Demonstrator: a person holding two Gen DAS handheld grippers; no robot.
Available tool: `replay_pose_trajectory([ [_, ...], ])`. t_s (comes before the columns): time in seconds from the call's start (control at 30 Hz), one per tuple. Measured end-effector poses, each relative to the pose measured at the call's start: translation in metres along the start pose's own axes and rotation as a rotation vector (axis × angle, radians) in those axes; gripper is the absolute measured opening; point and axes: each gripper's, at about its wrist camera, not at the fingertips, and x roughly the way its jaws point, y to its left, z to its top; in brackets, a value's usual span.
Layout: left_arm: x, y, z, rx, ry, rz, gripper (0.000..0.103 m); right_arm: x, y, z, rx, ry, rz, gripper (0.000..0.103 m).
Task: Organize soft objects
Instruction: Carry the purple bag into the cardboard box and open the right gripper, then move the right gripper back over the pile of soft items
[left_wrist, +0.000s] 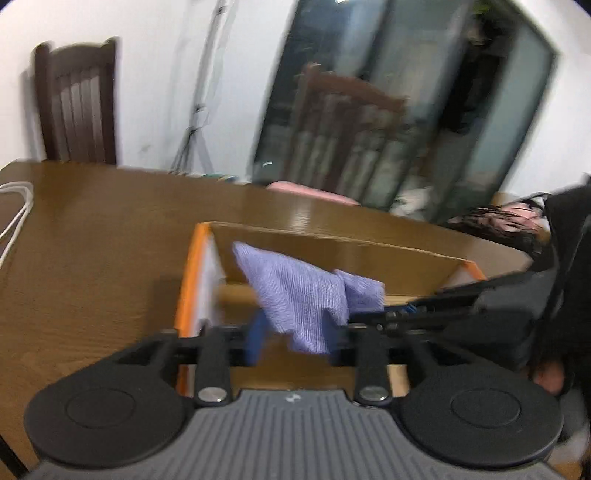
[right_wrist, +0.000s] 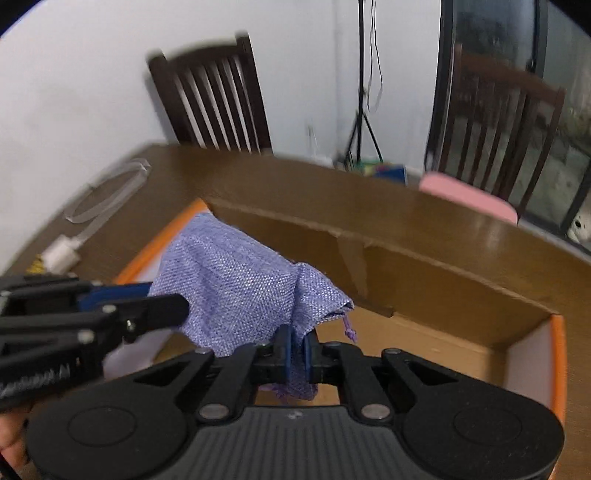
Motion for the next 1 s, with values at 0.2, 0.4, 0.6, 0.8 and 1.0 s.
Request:
replay_pose_trajectory([
  [0.2,-0.011,0.009,-0.005,0.072,-0.043,-0.008,0.052,0.028,0.010,0.008,-0.010,0.033,-0.053,0.017],
  [0.4,-0.049,0.005,-0.004,0.114,-0.115,0.014,0.057,-0.024,-0.005,-0.004,0.032,-0.073,-0.009,0.039],
  [0.6,-0.131,-0.022,-0.033,0.198,-0.266,0.019,0.079,-0.138,-0.007,-0.041,0.004,-0.255,-0.042,0.049],
  [0.8,-0.216,-0.053,-0.100,0.238,-0.402,0.026,0.094,-0.243,0.009,-0.124,-0.044,-0.412,-0.053,0.061],
  [1.0,-0.266,-0.086,-0.189,0.248,-0.488,0.116,0.098,-0.294,0.029,-0.239,-0.034,-0.536,-0.111,0.068],
])
